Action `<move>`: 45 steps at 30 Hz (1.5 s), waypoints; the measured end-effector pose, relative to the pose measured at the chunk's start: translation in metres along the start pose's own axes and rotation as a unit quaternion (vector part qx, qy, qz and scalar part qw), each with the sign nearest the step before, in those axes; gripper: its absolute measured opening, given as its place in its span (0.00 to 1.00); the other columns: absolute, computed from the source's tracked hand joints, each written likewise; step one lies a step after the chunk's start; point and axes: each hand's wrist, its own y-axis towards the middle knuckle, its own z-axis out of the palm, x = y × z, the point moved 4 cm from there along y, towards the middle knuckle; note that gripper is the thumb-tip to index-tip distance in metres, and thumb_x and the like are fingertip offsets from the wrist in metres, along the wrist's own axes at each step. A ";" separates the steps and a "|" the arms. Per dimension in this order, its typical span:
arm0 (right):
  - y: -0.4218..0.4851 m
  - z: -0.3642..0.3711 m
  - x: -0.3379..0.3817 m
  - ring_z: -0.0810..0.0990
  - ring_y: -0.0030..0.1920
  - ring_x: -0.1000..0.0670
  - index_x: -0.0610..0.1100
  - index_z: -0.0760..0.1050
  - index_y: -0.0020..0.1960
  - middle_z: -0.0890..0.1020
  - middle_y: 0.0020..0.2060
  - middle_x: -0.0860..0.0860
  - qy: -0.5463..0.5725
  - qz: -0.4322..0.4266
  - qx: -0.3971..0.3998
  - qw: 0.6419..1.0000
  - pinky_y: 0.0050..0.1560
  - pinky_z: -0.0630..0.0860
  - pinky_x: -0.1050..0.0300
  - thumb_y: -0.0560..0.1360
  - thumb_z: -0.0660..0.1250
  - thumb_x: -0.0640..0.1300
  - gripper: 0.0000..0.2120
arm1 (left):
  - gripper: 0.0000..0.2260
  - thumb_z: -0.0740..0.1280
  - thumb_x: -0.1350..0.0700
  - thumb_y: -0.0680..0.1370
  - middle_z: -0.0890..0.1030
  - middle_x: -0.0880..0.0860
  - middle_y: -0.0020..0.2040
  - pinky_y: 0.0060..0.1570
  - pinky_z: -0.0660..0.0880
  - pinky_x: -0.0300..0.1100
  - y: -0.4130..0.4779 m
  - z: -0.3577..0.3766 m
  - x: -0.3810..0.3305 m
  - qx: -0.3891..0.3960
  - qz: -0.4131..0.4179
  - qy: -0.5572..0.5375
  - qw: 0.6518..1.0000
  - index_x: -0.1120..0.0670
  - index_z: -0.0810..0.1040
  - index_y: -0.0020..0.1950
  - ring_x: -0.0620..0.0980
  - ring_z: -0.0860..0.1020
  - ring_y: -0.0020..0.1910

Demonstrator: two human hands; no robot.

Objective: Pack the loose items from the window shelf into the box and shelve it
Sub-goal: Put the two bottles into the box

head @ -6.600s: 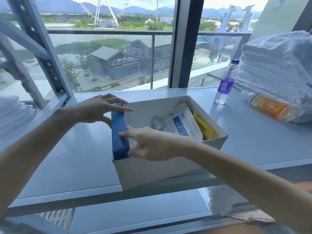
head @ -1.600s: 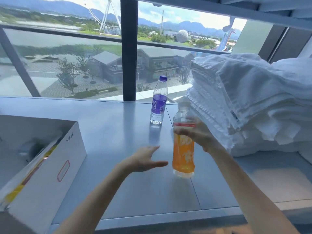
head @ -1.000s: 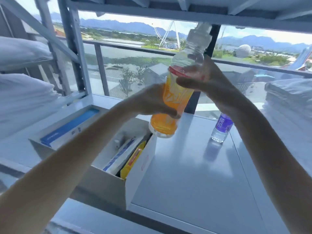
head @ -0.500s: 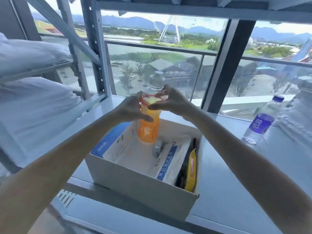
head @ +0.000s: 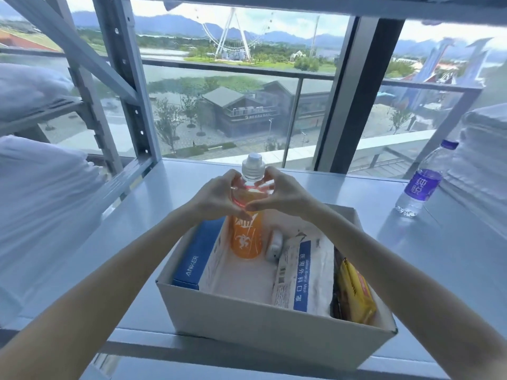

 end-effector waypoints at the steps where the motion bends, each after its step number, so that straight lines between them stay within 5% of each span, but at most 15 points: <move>1: 0.000 0.000 0.000 0.77 0.54 0.48 0.41 0.69 0.62 0.78 0.55 0.46 -0.004 -0.003 -0.001 1.000 0.55 0.76 0.52 0.61 0.79 0.50 0.34 | 0.27 0.77 0.47 0.60 0.81 0.44 0.48 0.48 0.79 0.49 -0.004 0.001 -0.003 0.002 -0.004 -0.006 1.000 0.42 0.70 0.54 0.45 0.80 0.46; 5: -0.002 0.001 0.002 0.77 0.53 0.51 0.42 0.70 0.64 0.79 0.56 0.47 -0.024 -0.024 -0.018 0.999 0.48 0.72 0.68 0.62 0.79 0.48 0.34 | 0.39 0.76 0.41 0.54 0.79 0.51 0.55 0.53 0.76 0.50 -0.021 -0.009 -0.023 -0.001 0.031 -0.033 0.999 0.52 0.71 0.62 0.51 0.79 0.51; 8: -0.003 0.003 0.004 0.77 0.53 0.51 0.41 0.70 0.64 0.79 0.56 0.47 -0.038 -0.033 -0.018 0.999 0.46 0.71 0.70 0.62 0.78 0.49 0.34 | 0.46 0.76 0.37 0.53 0.71 0.52 0.64 0.58 0.74 0.53 -0.031 -0.015 -0.028 -0.015 0.025 -0.023 0.999 0.52 0.69 0.67 0.53 0.74 0.59; 13: -0.006 0.003 0.004 0.76 0.55 0.47 0.41 0.69 0.64 0.77 0.58 0.45 -0.057 -0.028 0.017 0.998 0.56 0.76 0.50 0.64 0.77 0.52 0.34 | 0.39 0.75 0.40 0.64 0.69 0.54 0.66 0.63 0.69 0.49 -0.043 -0.016 -0.036 0.020 0.003 0.087 0.996 0.55 0.66 0.69 0.53 0.70 0.63; 18: -0.037 -0.023 -0.006 0.75 0.59 0.51 0.43 0.64 0.69 0.73 0.63 0.47 -0.036 -0.016 0.001 0.999 0.57 0.75 0.57 0.66 0.74 0.51 0.35 | 0.39 0.71 0.43 0.70 0.63 0.53 0.73 0.68 0.61 0.44 -0.083 -0.025 -0.050 -0.039 -0.004 0.070 0.997 0.56 0.59 0.74 0.51 0.63 0.71; 23: -0.076 -0.067 -0.021 0.74 0.58 0.55 0.45 0.68 0.66 0.74 0.59 0.52 -0.031 -0.011 -0.048 0.998 0.51 0.78 0.64 0.68 0.73 0.48 0.29 | 0.16 0.72 0.53 0.72 0.76 0.51 0.54 0.47 0.71 0.42 -0.120 -0.038 -0.074 -0.173 0.027 0.099 0.980 0.55 0.74 0.56 0.51 0.75 0.54; 26: -0.103 -0.099 -0.042 0.75 0.58 0.53 0.44 0.71 0.63 0.75 0.58 0.52 -0.059 0.004 -0.087 0.994 0.52 0.77 0.63 0.69 0.73 0.45 0.24 | 0.08 0.71 0.53 0.73 0.79 0.47 0.52 0.47 0.73 0.42 -0.123 -0.021 -0.113 -0.109 0.132 0.151 0.974 0.52 0.78 0.50 0.49 0.76 0.53; 30: -0.133 -0.146 -0.090 0.76 0.57 0.50 0.41 0.73 0.61 0.77 0.56 0.47 -0.076 0.071 -0.148 0.984 0.56 0.76 0.56 0.68 0.74 0.41 0.23 | 0.13 0.65 0.51 0.77 0.76 0.45 0.58 0.53 0.72 0.36 -0.093 0.013 -0.167 -0.024 0.219 0.129 0.967 0.52 0.76 0.60 0.45 0.74 0.56; 33: -0.152 -0.184 -0.129 0.77 0.55 0.47 0.39 0.74 0.61 0.78 0.56 0.45 -0.084 0.118 -0.198 0.970 0.56 0.76 0.50 0.68 0.74 0.39 0.23 | 0.18 0.63 0.50 0.78 0.73 0.48 0.64 0.57 0.74 0.43 -0.052 0.049 -0.208 0.007 0.242 0.129 0.962 0.54 0.71 0.66 0.47 0.73 0.59; 40: -0.175 -0.263 -0.216 0.78 0.56 0.43 0.36 0.71 0.64 0.78 0.59 0.41 -0.137 0.198 -0.241 0.940 0.52 0.70 0.61 0.69 0.74 0.41 0.26 | 0.25 0.62 0.47 0.78 0.68 0.54 0.69 0.60 0.70 0.48 0.040 0.156 -0.296 0.075 0.223 0.189 0.953 0.57 0.64 0.71 0.54 0.68 0.66; 45: -0.159 -0.299 -0.262 0.77 0.55 0.41 0.34 0.72 0.60 0.79 0.55 0.39 -0.151 0.222 -0.235 0.934 0.53 0.71 0.57 0.69 0.74 0.44 0.24 | 0.32 0.64 0.39 0.75 0.67 0.55 0.69 0.61 0.67 0.48 0.078 0.248 -0.296 0.234 0.114 0.267 0.928 0.56 0.62 0.71 0.55 0.66 0.67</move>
